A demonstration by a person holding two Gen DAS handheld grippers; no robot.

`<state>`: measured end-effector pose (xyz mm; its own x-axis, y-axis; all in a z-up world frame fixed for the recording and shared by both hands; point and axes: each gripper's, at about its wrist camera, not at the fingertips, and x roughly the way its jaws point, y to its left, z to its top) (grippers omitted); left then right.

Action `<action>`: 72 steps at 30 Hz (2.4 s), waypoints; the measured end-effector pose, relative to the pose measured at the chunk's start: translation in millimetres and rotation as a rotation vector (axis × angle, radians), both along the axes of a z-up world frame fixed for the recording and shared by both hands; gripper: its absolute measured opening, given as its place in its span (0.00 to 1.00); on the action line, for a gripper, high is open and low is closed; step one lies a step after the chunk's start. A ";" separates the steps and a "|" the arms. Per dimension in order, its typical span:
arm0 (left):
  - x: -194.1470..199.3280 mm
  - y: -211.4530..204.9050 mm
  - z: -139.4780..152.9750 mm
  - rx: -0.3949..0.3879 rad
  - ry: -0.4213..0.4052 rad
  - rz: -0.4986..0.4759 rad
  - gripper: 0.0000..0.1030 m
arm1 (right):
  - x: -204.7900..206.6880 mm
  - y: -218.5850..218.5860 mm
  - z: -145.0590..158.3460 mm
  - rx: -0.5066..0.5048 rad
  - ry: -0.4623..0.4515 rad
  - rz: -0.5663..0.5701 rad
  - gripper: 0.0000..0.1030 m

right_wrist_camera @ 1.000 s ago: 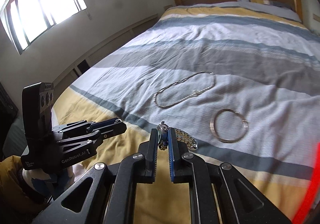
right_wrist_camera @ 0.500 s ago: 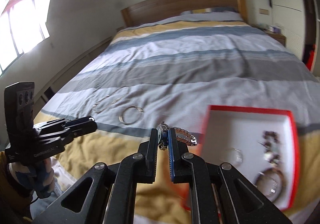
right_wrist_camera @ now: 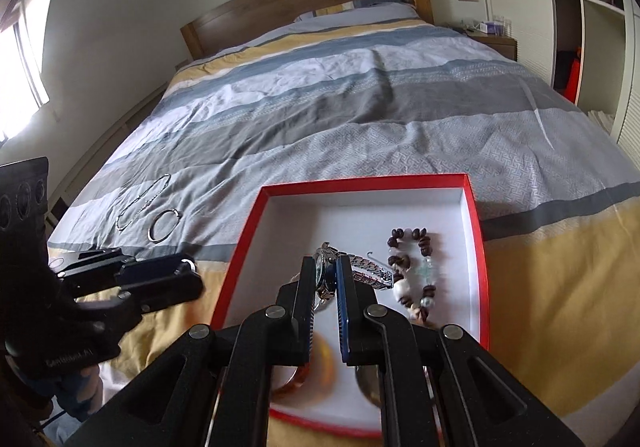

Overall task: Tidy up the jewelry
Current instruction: 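Carry the ring and watch with both tools over the red box, then open both tools to drop the ring and watch into the box, then withdraw both tools from the box toward the necklace and silver bangle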

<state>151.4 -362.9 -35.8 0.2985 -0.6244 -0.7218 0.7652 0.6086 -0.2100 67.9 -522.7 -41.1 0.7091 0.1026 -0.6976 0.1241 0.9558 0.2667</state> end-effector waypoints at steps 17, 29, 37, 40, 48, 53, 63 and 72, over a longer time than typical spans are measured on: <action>71.3 -66.0 -58.5 0.196 0.055 0.038 0.18 | 78.8 -31.5 -45.7 0.038 0.129 -0.025 0.10; 63.9 -77.2 -68.0 0.279 -0.038 0.038 0.19 | 83.9 -37.3 -56.4 0.043 0.191 -0.053 0.10; 60.8 -83.5 -67.2 0.300 -0.031 0.015 0.32 | 71.7 -52.5 -51.8 0.049 0.203 -0.101 0.19; 55.4 -85.8 -64.3 0.300 -0.029 0.007 0.36 | 58.6 -56.9 -42.5 0.051 0.186 -0.123 0.20; 30.4 -58.9 -20.8 0.233 -0.060 0.065 0.39 | 1.8 -53.3 8.0 -0.003 0.115 -0.161 0.33; -5.6 -25.1 17.3 0.207 -0.116 0.129 0.43 | -41.7 -36.1 33.8 -0.025 0.087 -0.185 0.43; -90.0 52.8 80.1 0.162 -0.222 0.249 0.44 | -120.0 46.2 81.0 -0.083 0.002 -0.147 0.60; -149.0 138.3 105.2 0.141 -0.306 0.397 0.45 | -167.2 115.4 106.5 -0.116 -0.064 -0.128 0.69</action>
<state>2.5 -224.6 69.4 0.7029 -0.3231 -0.6337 0.4832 0.8706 0.0922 -99.3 -407.3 65.4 0.7545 -0.0700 -0.6526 0.2328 0.9582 0.1664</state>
